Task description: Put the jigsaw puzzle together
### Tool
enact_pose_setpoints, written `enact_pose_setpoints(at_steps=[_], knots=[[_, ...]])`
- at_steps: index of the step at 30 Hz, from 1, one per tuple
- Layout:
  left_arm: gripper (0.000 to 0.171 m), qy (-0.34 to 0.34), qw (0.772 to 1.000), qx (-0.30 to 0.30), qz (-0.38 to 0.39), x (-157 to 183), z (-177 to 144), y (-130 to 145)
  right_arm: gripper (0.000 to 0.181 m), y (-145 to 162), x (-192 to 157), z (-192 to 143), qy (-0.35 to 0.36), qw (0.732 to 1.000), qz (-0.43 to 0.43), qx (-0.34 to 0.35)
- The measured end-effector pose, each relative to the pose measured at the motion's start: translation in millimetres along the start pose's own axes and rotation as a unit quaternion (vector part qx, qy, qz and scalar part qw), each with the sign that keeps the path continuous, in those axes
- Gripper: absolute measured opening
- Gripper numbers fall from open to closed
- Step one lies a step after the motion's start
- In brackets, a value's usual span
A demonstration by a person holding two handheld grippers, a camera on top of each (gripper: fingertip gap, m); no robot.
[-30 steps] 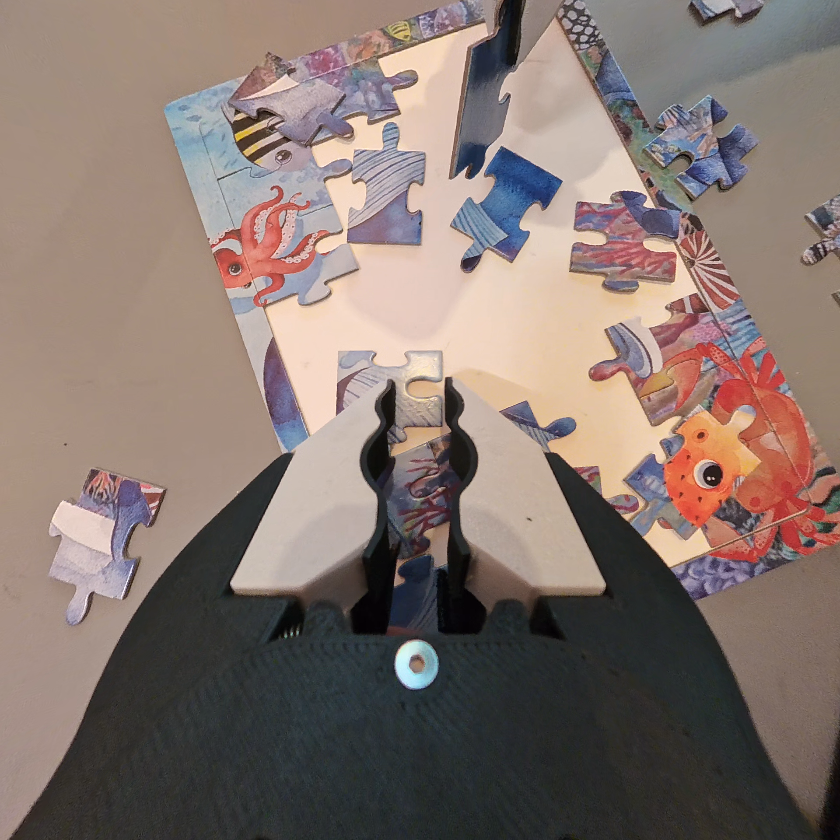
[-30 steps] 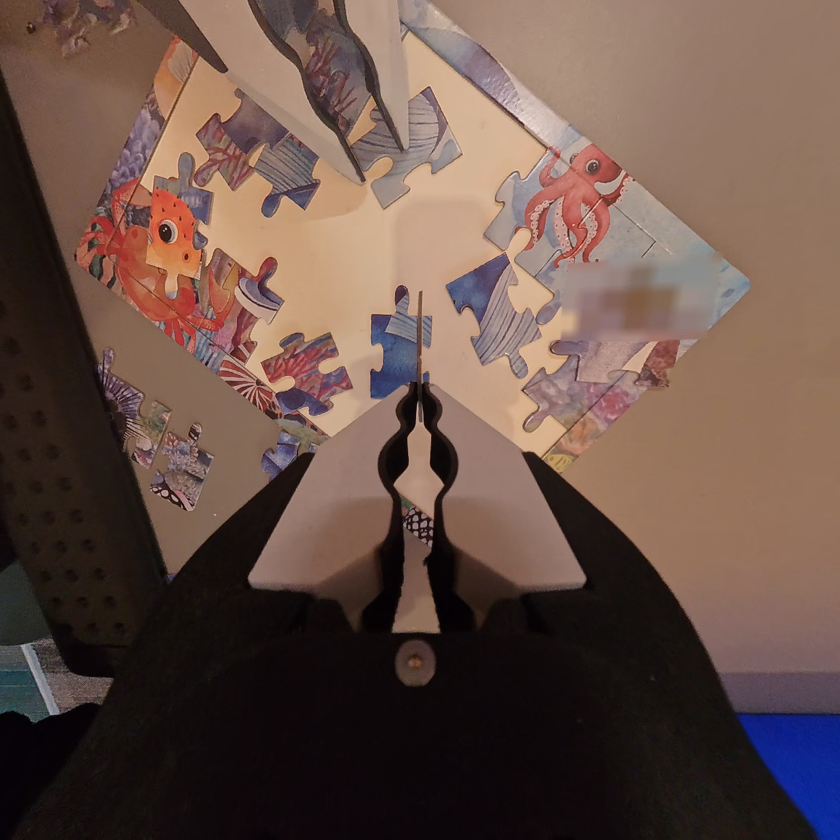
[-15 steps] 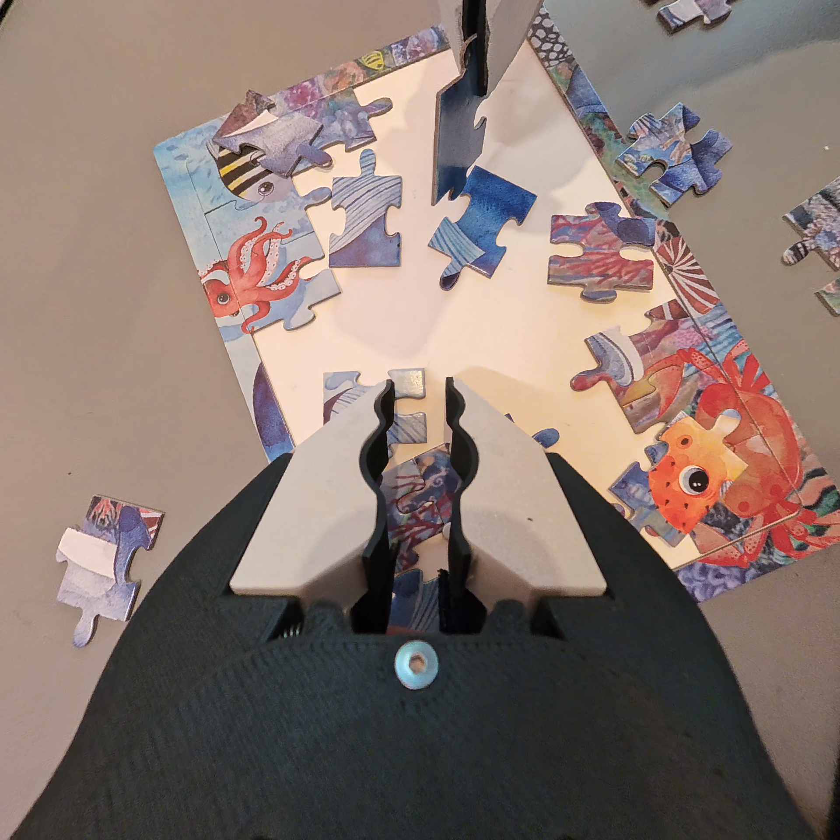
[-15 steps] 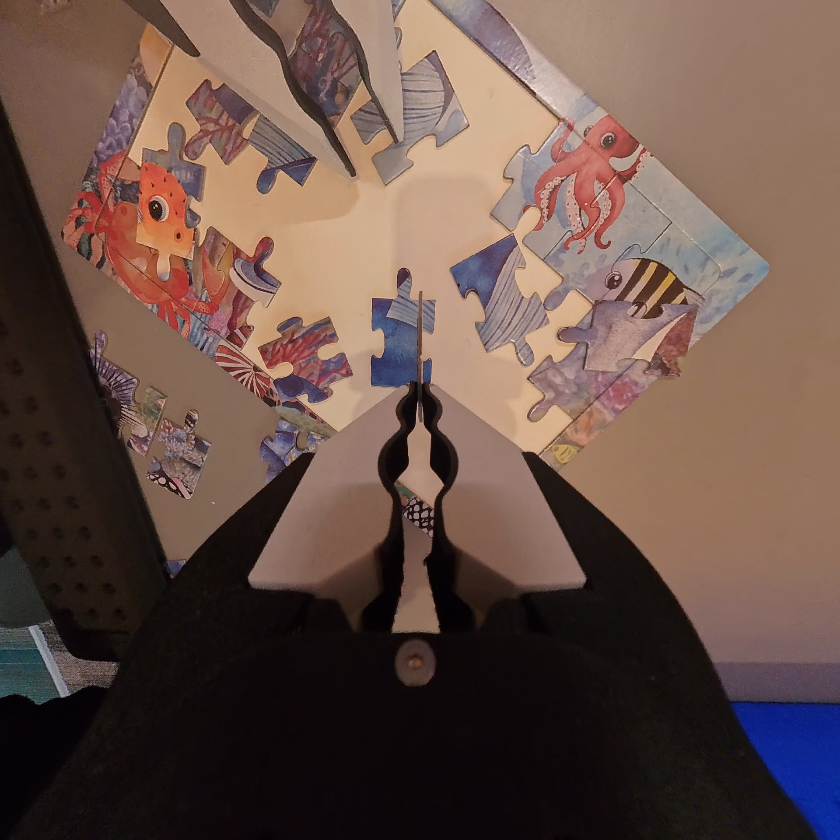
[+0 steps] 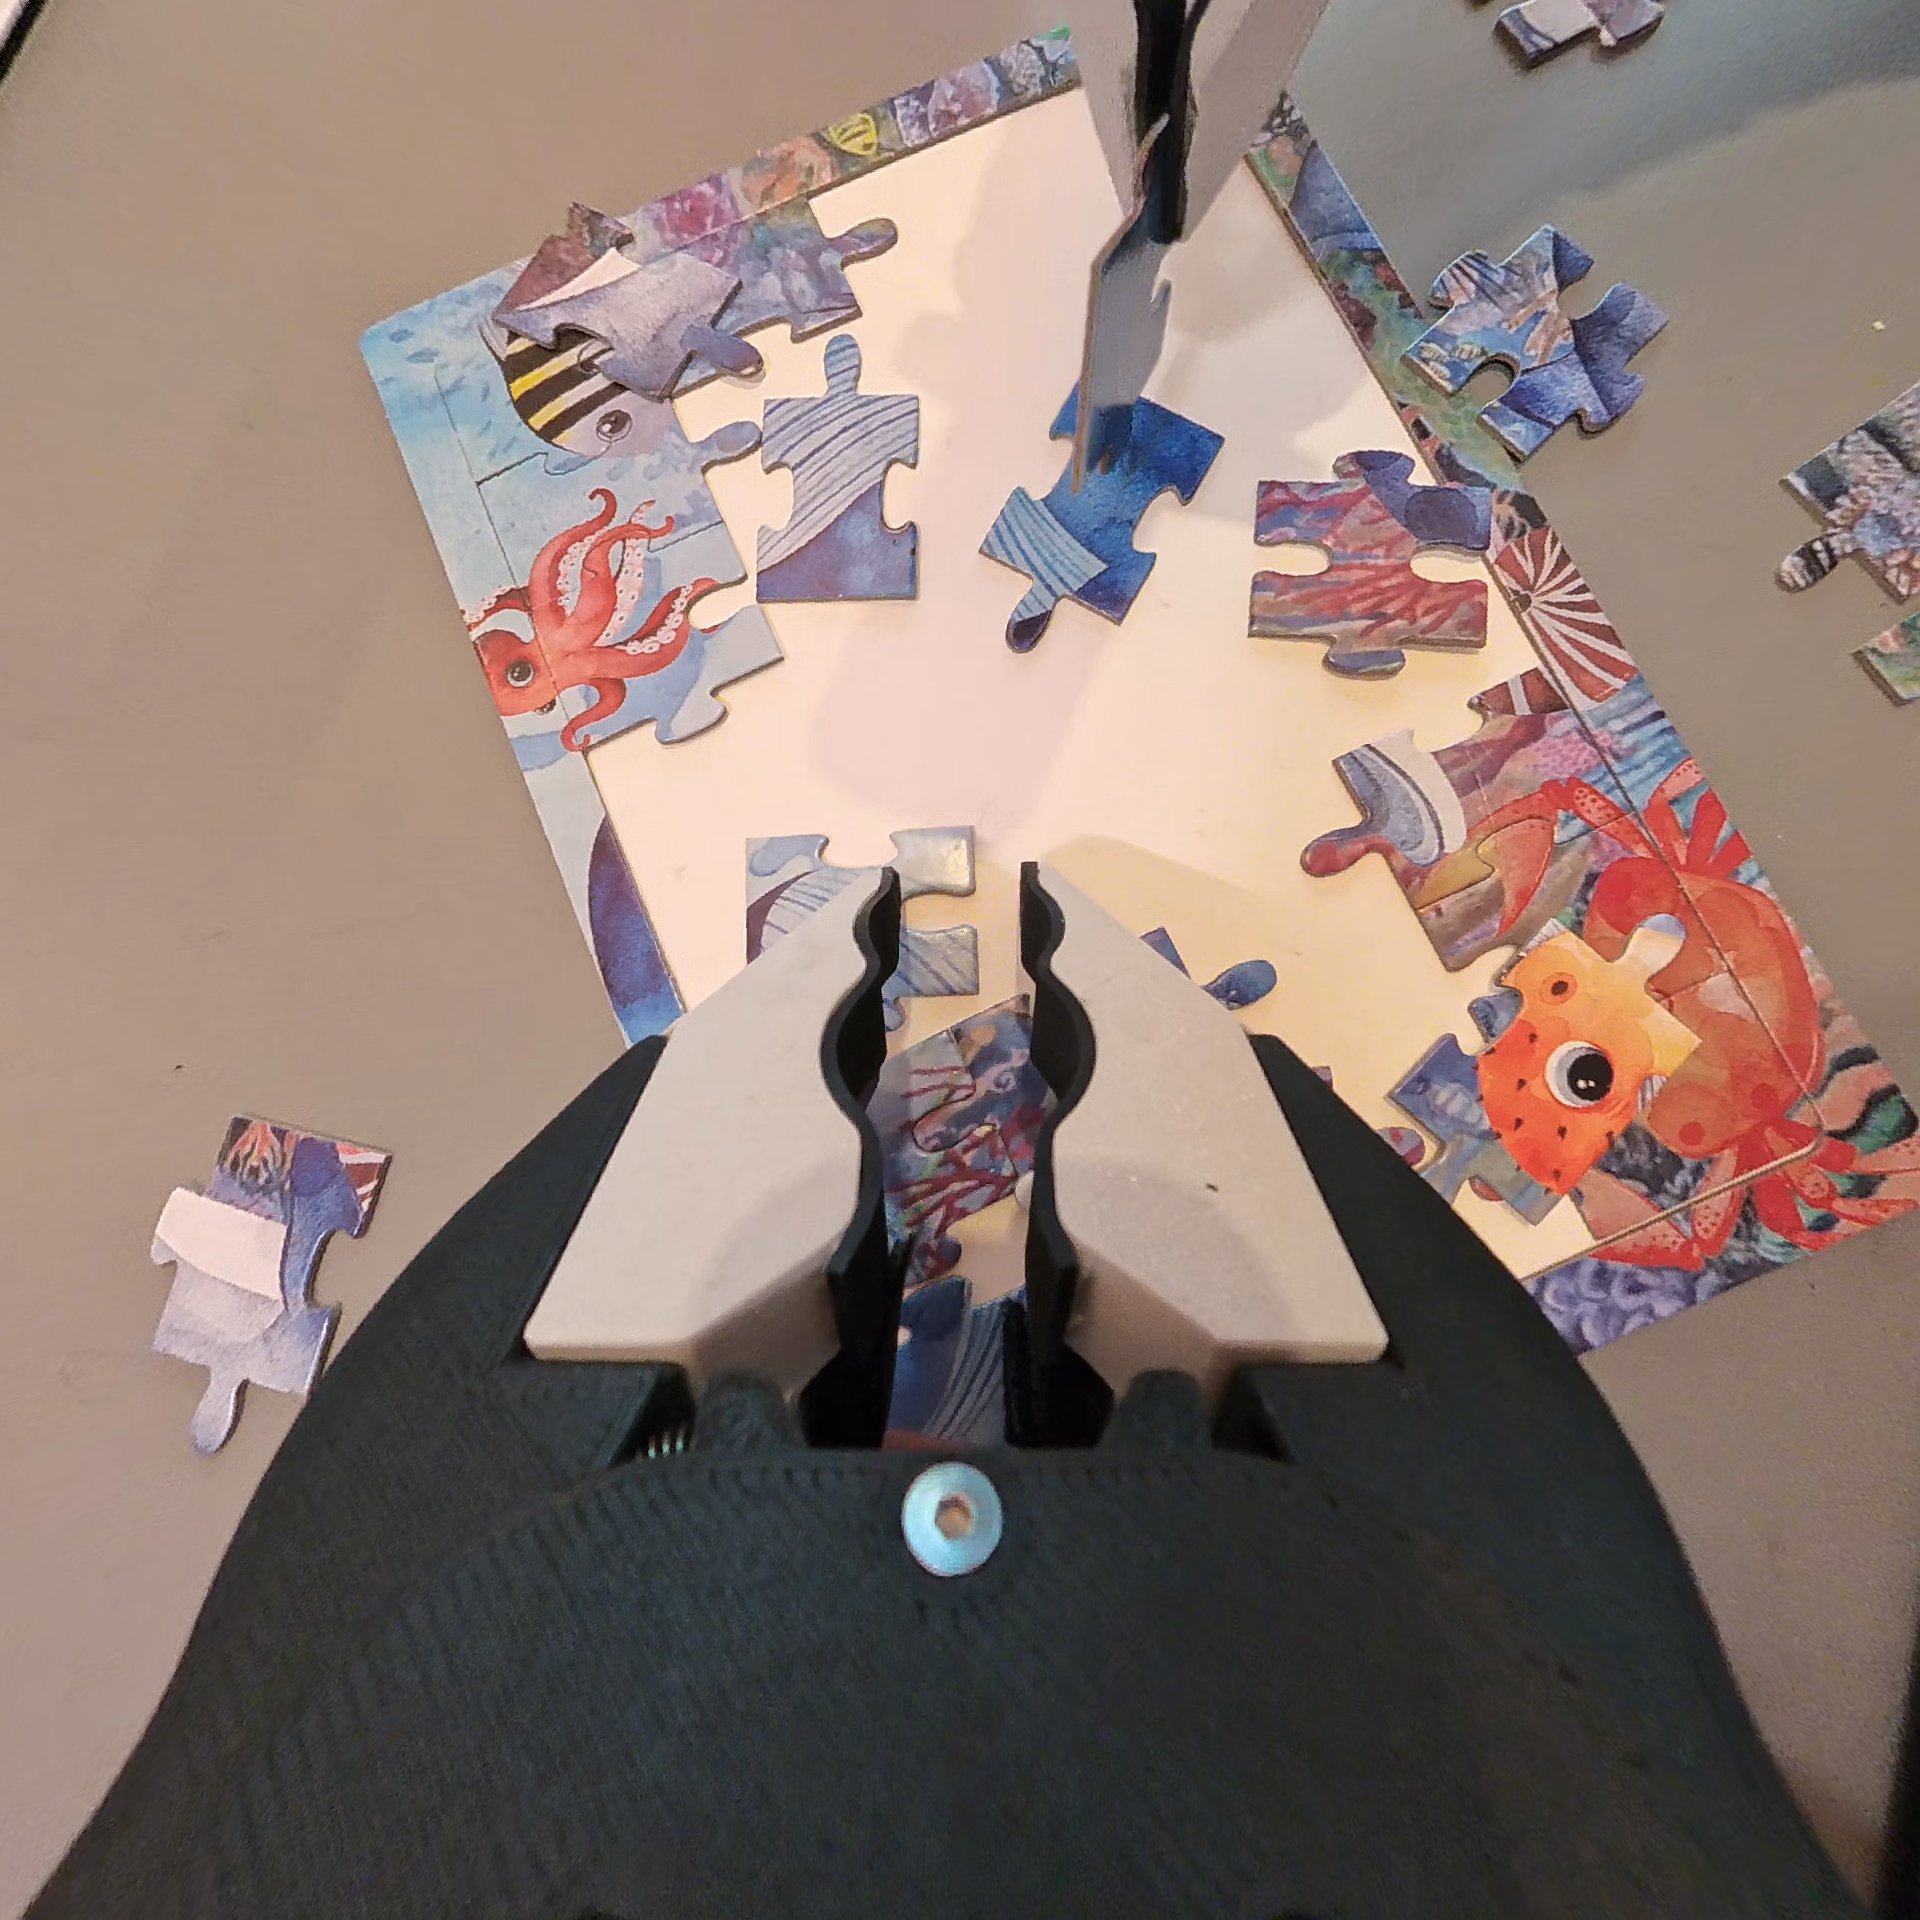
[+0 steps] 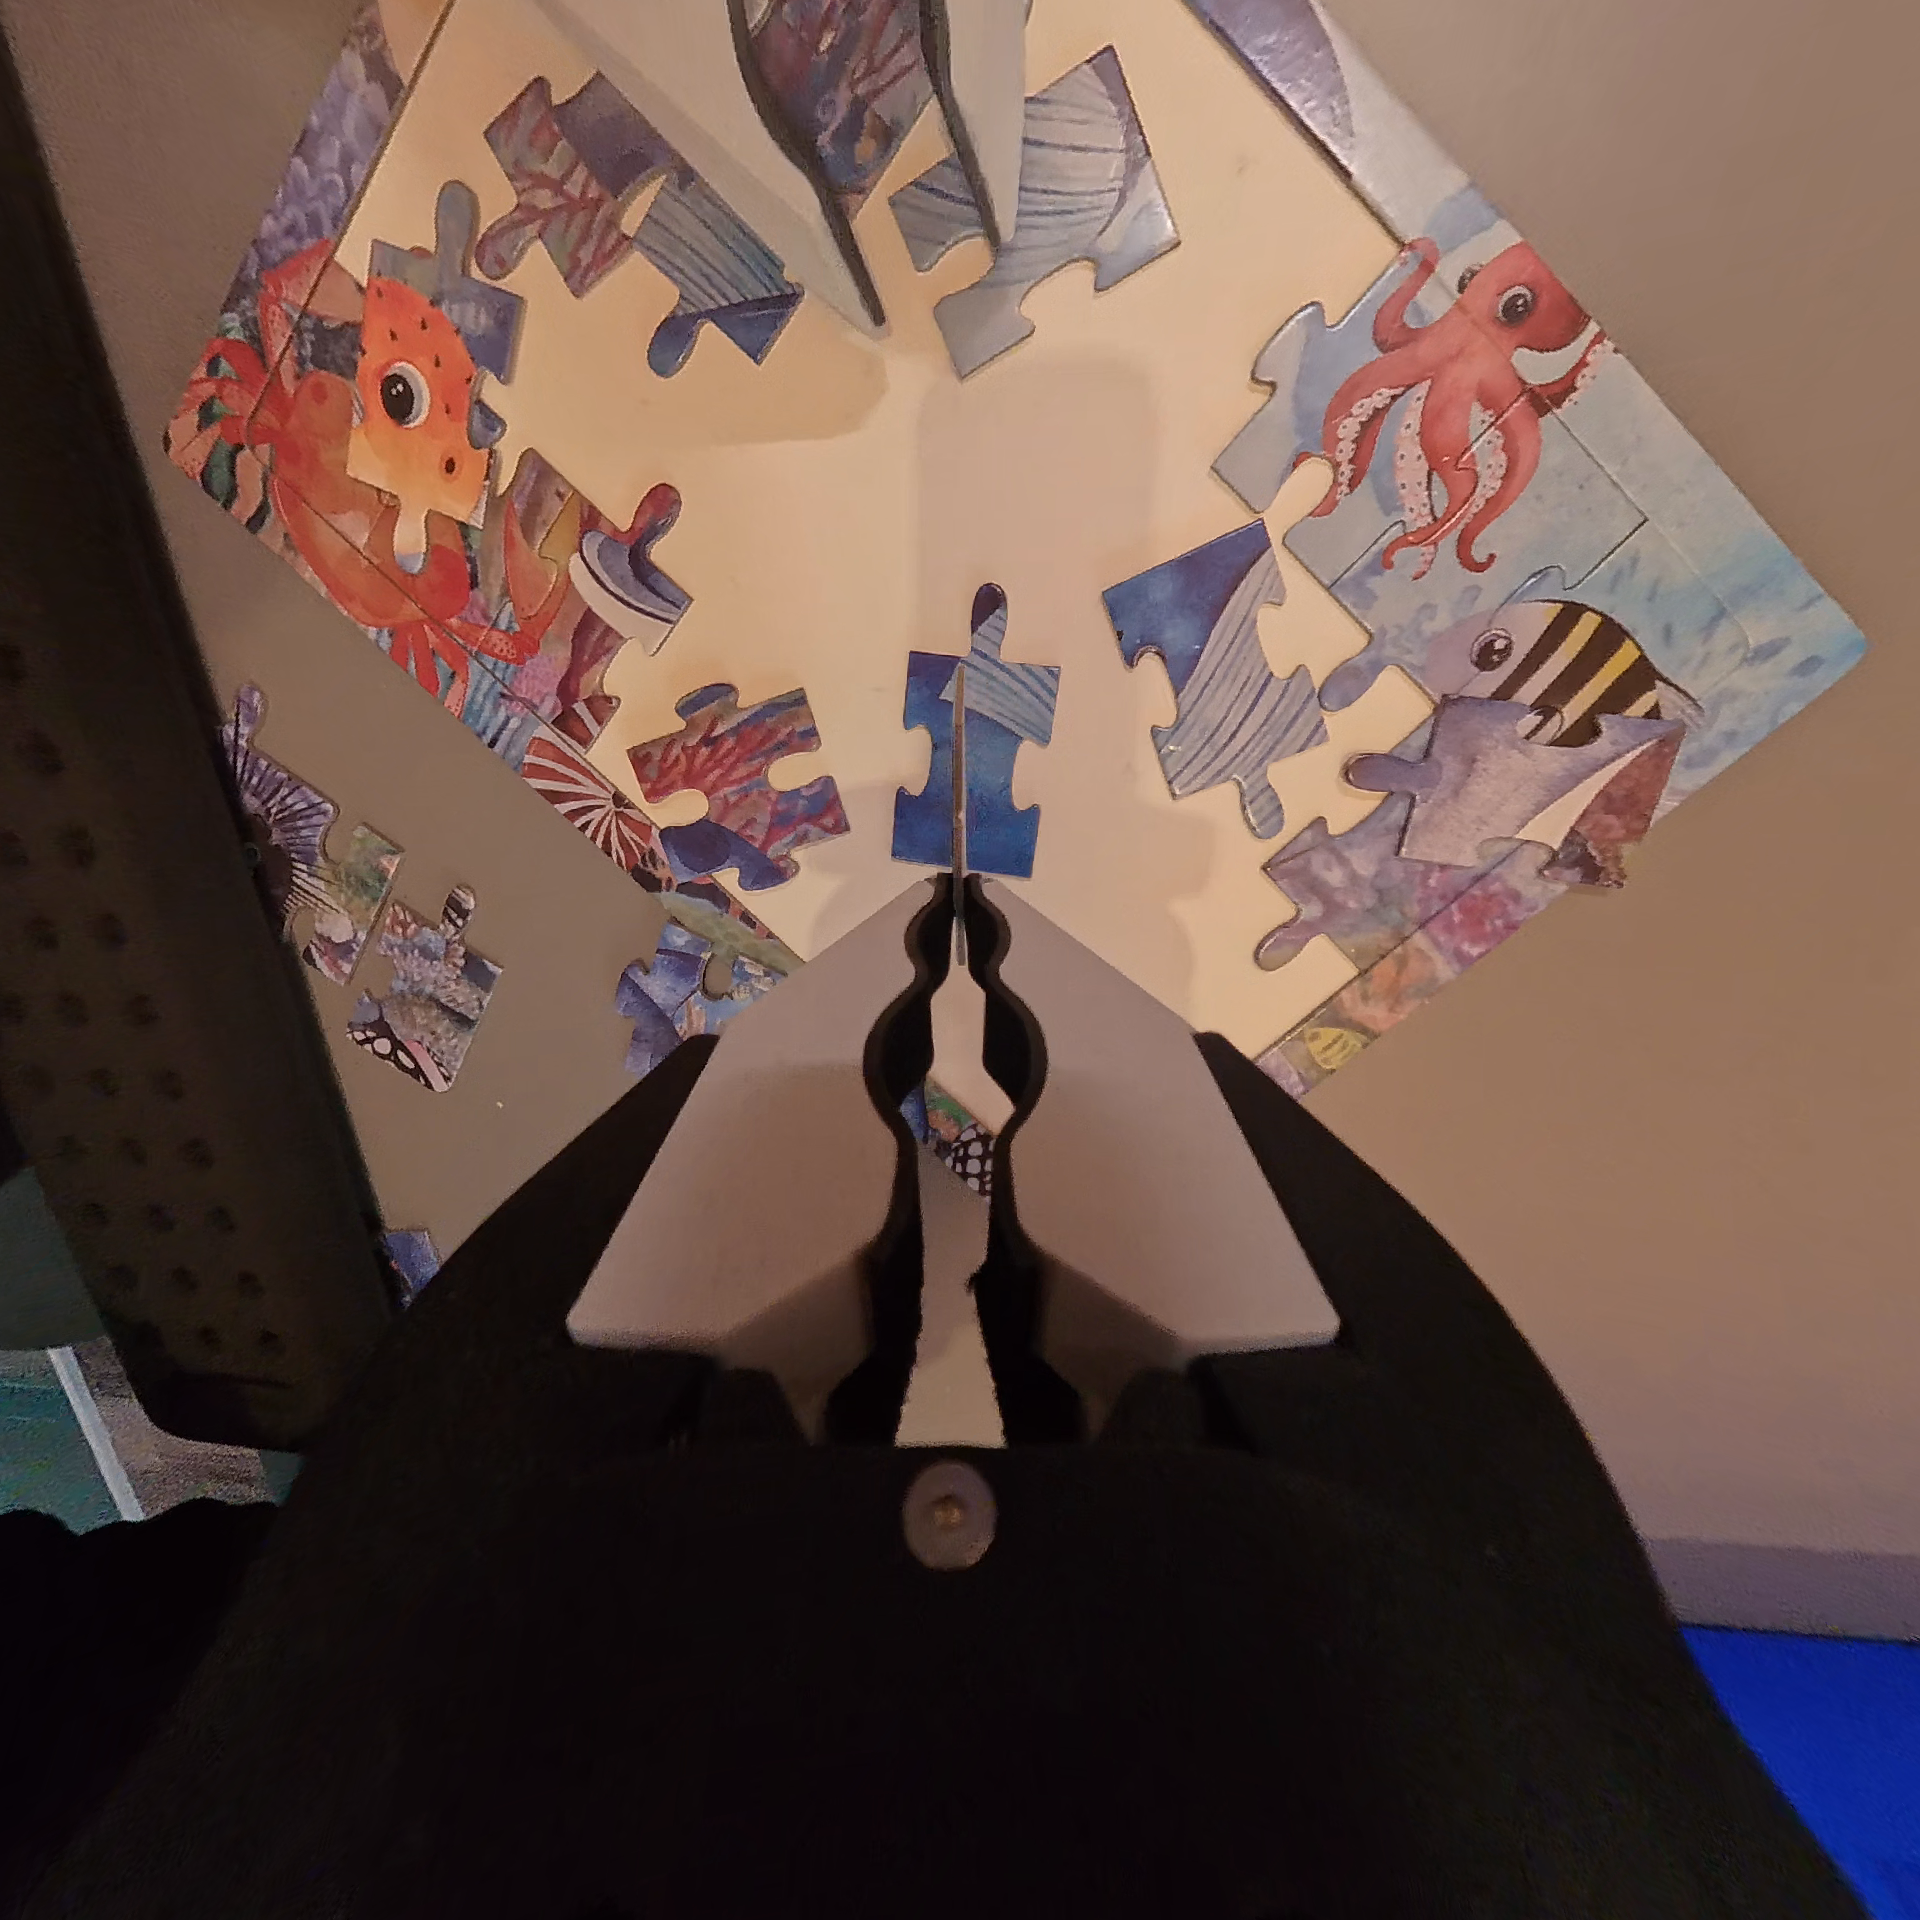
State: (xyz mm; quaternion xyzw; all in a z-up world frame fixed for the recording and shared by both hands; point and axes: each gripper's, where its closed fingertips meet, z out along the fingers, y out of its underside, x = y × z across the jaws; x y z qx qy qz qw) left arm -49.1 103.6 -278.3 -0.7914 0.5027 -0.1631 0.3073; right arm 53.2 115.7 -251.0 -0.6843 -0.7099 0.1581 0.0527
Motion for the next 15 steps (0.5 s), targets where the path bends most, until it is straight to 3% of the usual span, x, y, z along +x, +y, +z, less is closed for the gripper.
enact_pose_setpoints(at_steps=[15], knots=[[0.021, 0.008, 1.0, -0.005, 0.01, 5.2, 1.6, 0.9, 0.0, 3.1, -7.1, 0.4, -0.006, 1.0, -0.016, -0.013]])
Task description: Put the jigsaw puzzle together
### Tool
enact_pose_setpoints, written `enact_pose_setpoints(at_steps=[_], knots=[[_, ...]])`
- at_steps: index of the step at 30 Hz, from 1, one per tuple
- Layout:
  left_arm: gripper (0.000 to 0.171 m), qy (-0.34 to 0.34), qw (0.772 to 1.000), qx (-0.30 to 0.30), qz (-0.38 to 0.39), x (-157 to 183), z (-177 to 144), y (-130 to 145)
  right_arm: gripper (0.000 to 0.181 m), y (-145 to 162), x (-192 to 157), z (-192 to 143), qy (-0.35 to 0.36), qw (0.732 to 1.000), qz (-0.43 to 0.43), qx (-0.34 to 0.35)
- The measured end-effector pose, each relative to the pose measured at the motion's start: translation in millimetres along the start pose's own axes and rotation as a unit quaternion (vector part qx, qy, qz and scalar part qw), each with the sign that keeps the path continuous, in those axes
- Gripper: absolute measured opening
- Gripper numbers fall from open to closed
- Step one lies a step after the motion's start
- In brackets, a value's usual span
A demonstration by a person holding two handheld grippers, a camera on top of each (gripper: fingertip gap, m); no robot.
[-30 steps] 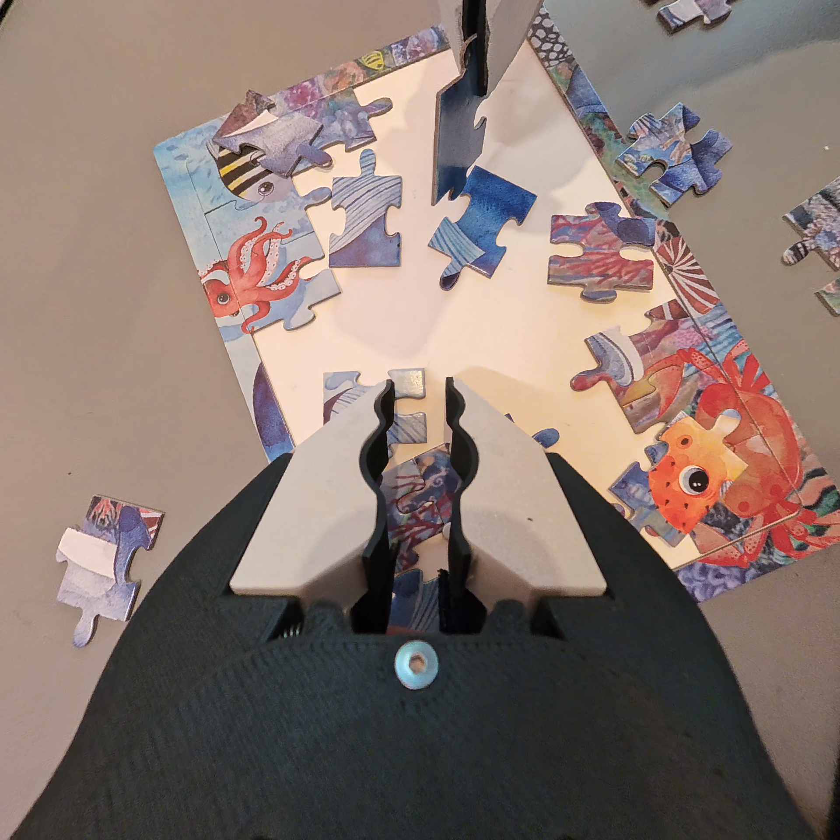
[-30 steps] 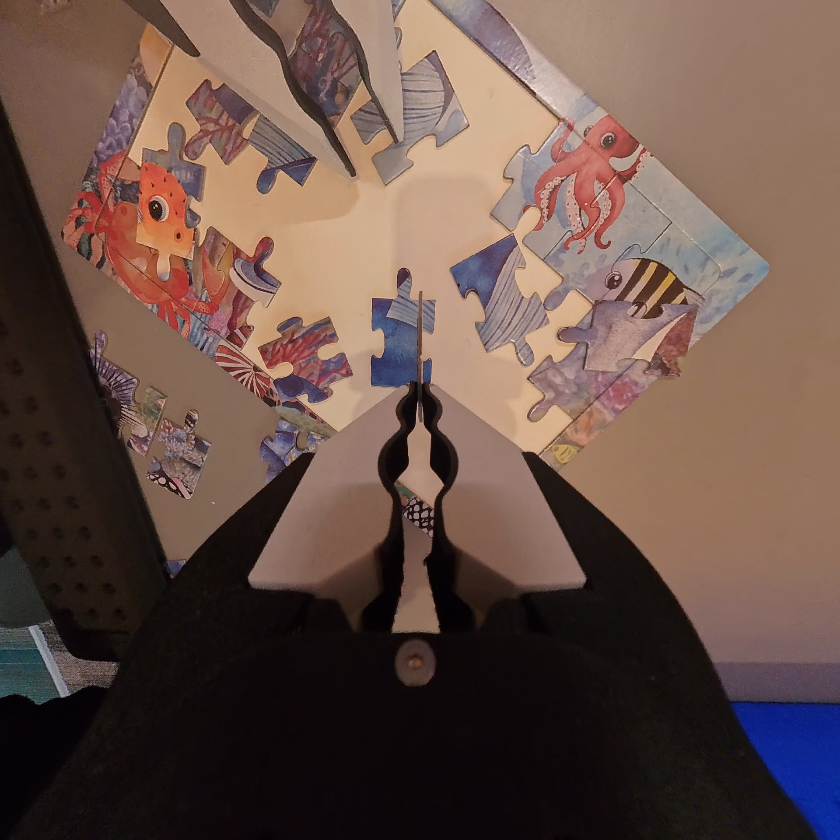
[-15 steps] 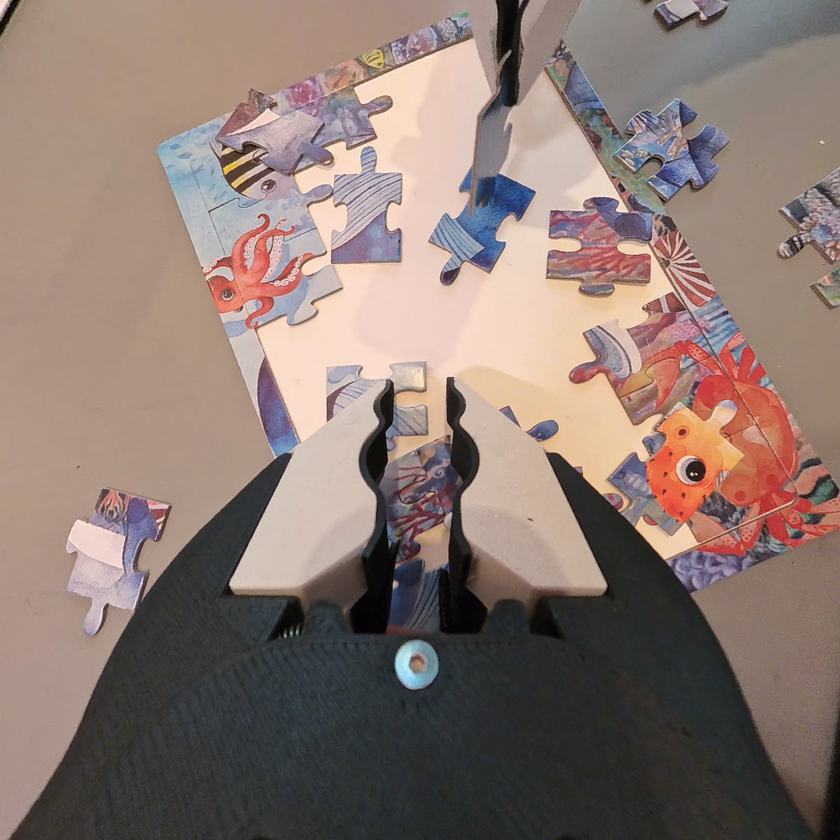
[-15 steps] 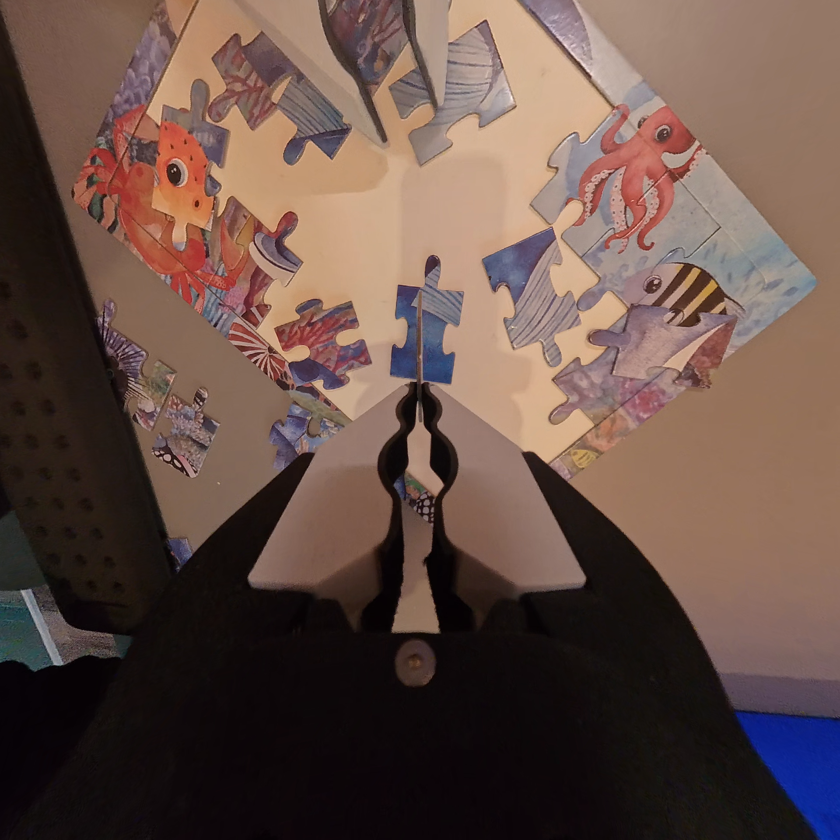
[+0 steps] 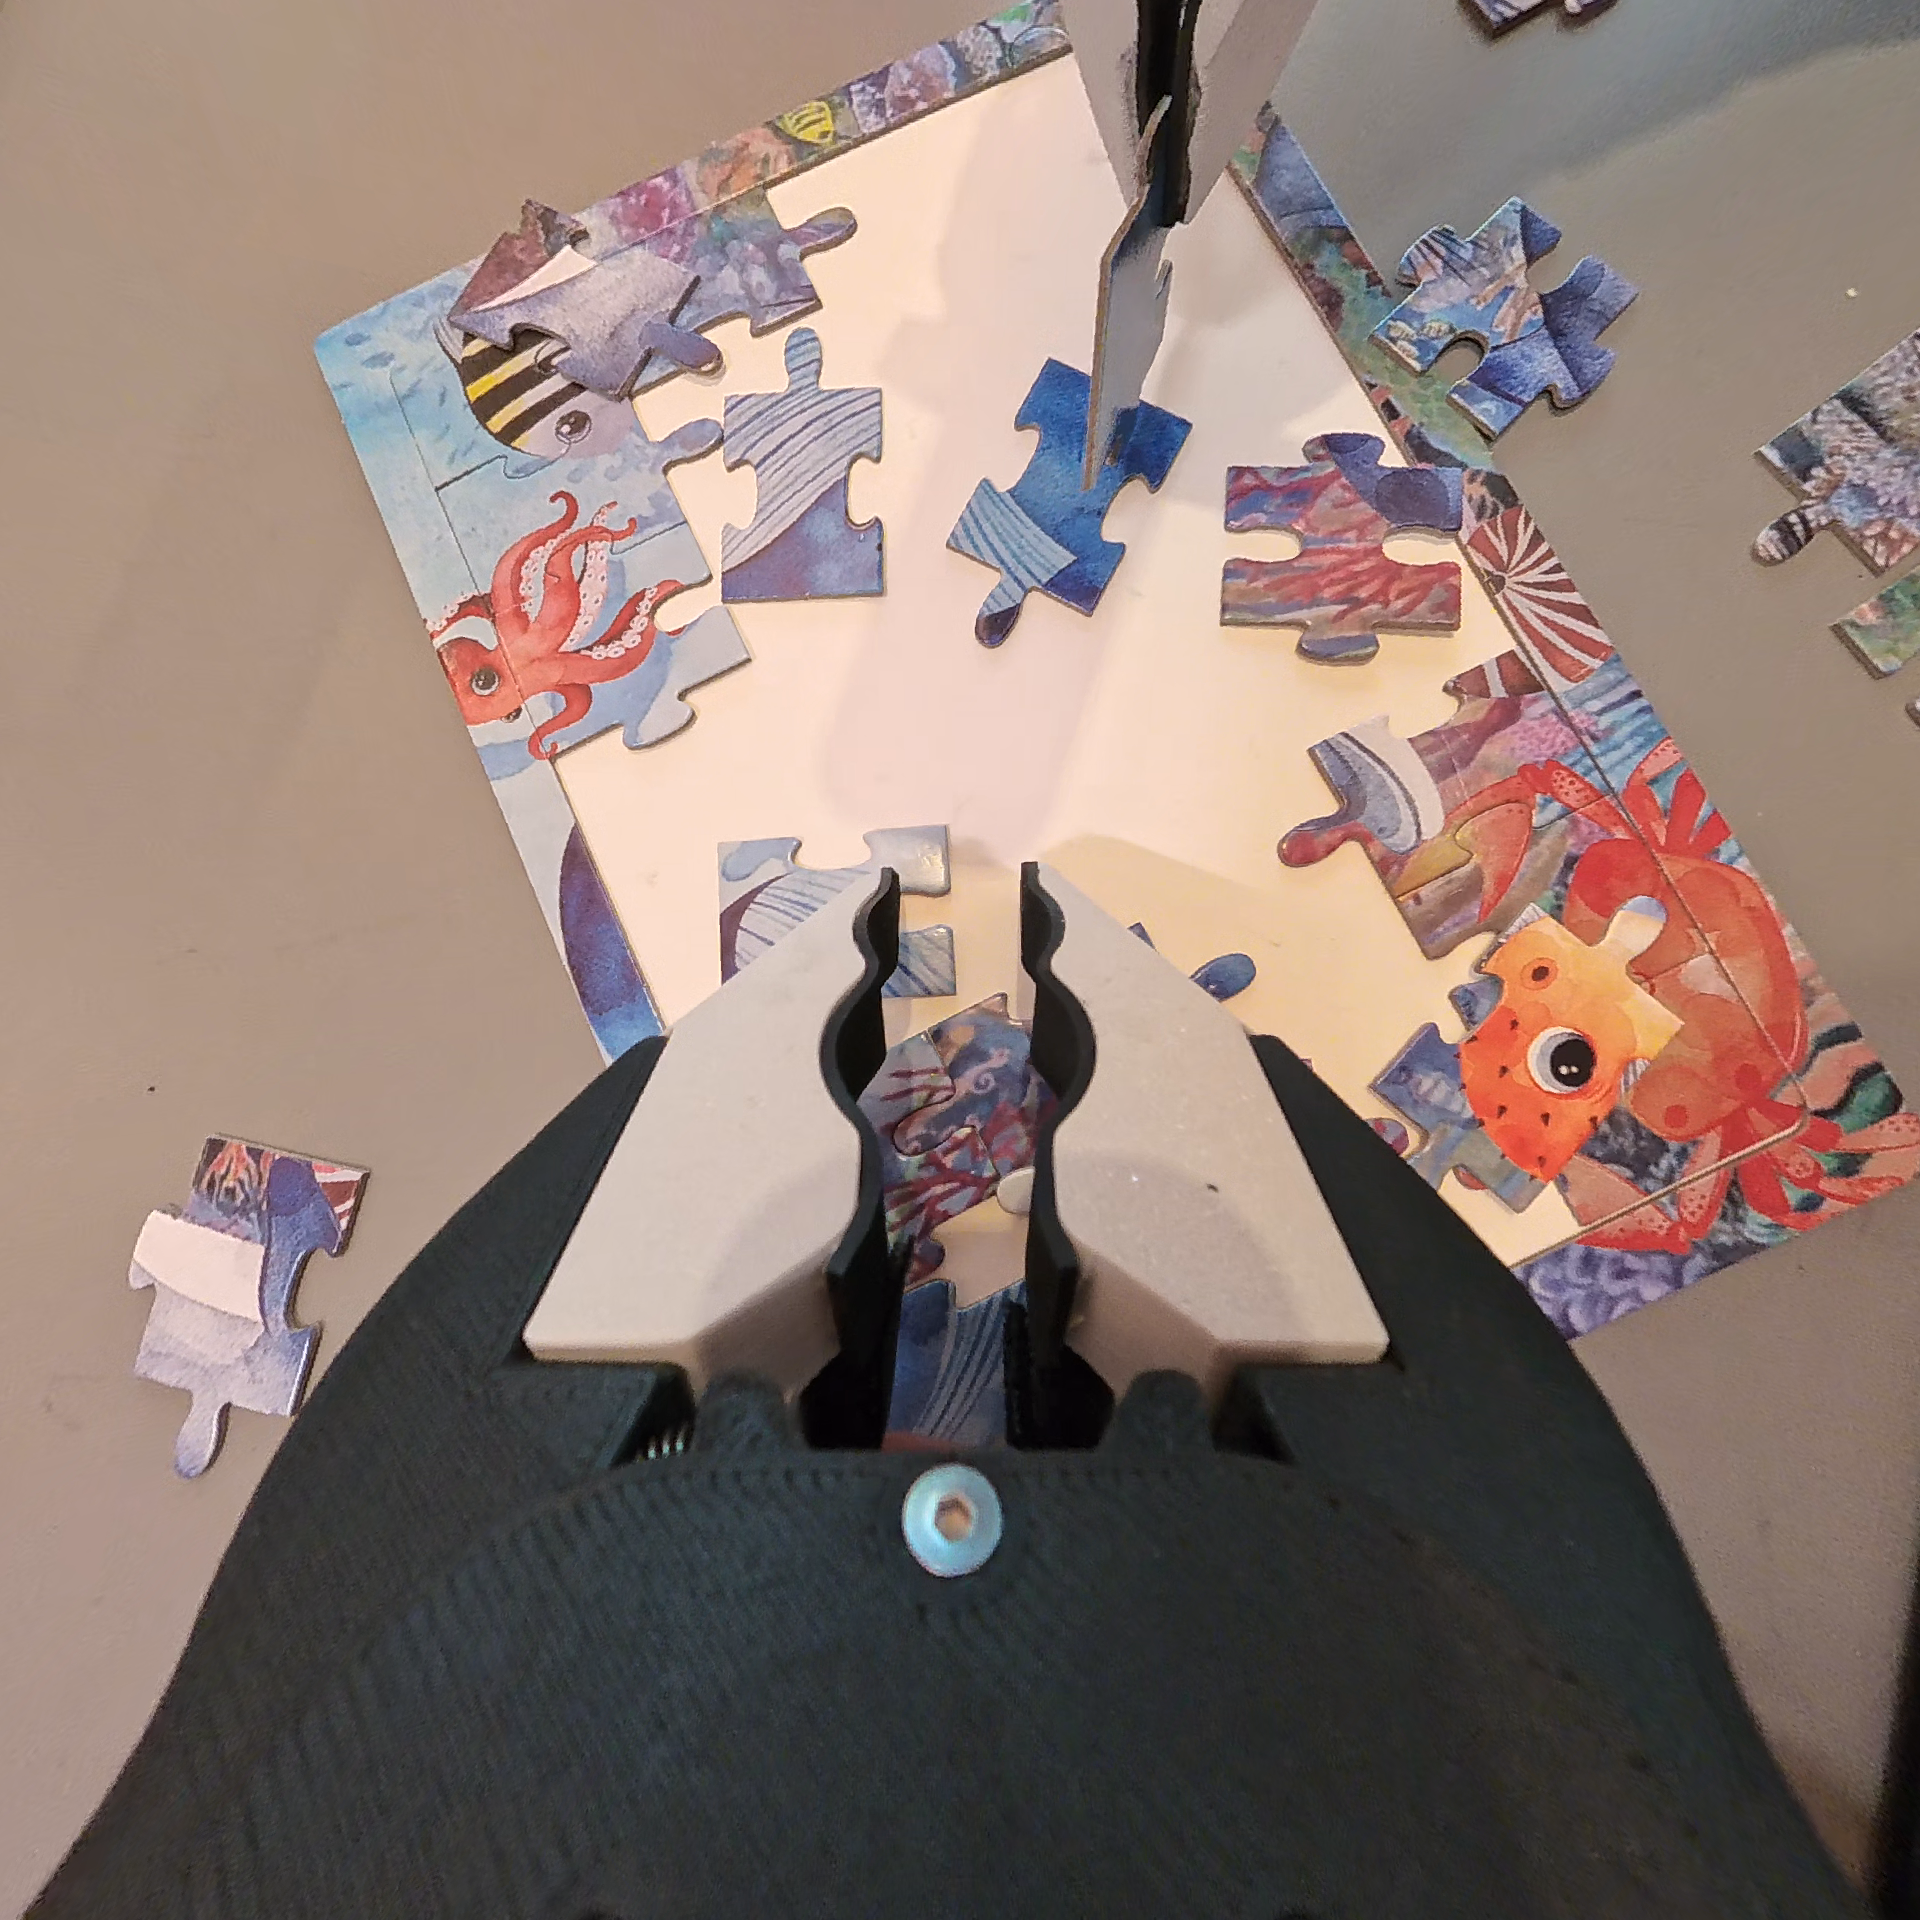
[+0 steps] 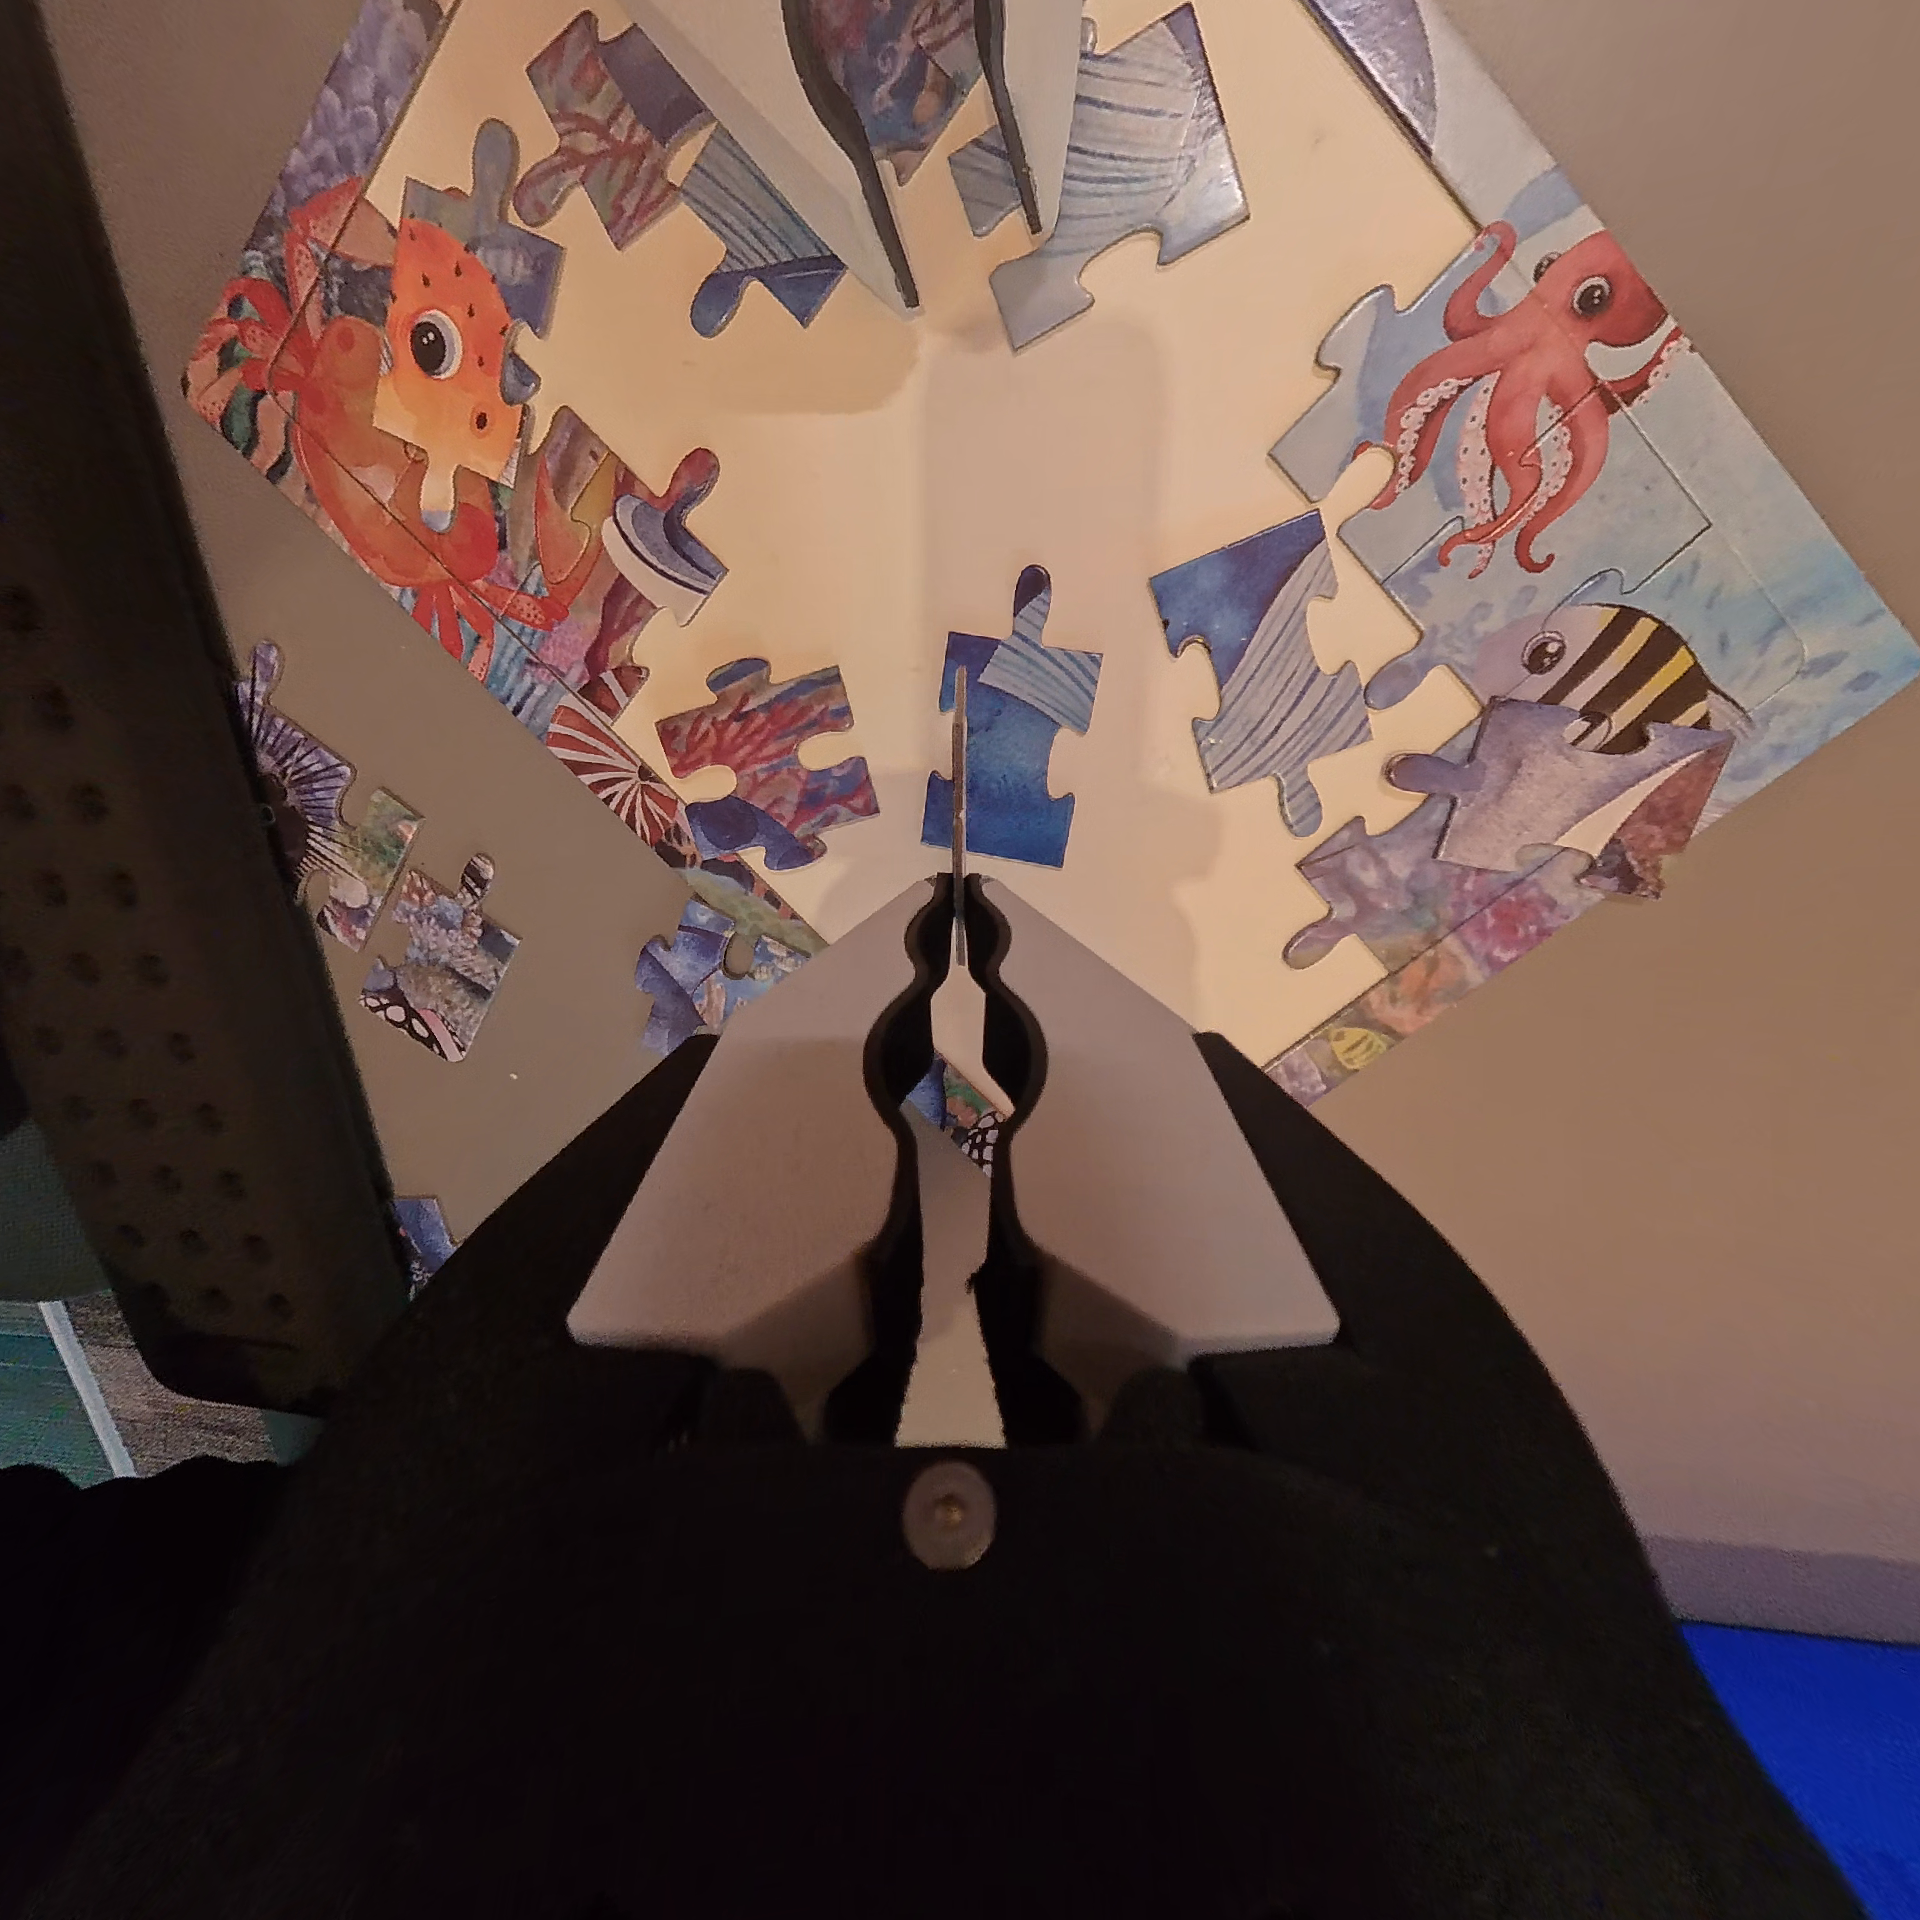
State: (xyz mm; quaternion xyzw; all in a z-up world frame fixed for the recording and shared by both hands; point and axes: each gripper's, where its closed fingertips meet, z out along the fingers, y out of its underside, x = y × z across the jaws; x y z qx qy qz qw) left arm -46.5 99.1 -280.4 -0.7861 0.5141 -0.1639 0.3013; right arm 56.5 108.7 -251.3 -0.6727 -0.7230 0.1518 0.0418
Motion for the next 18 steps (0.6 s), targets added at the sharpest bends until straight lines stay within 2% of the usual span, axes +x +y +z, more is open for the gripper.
enact_pose_setpoints(at_steps=[18], knots=[[0.022, 0.003, 1.0, 0.001, 0.009, 3.8, 2.5, -2.8, 0.0, 3.7, -0.9, 0.6, 0.002, 1.0, -0.002, -0.011]])
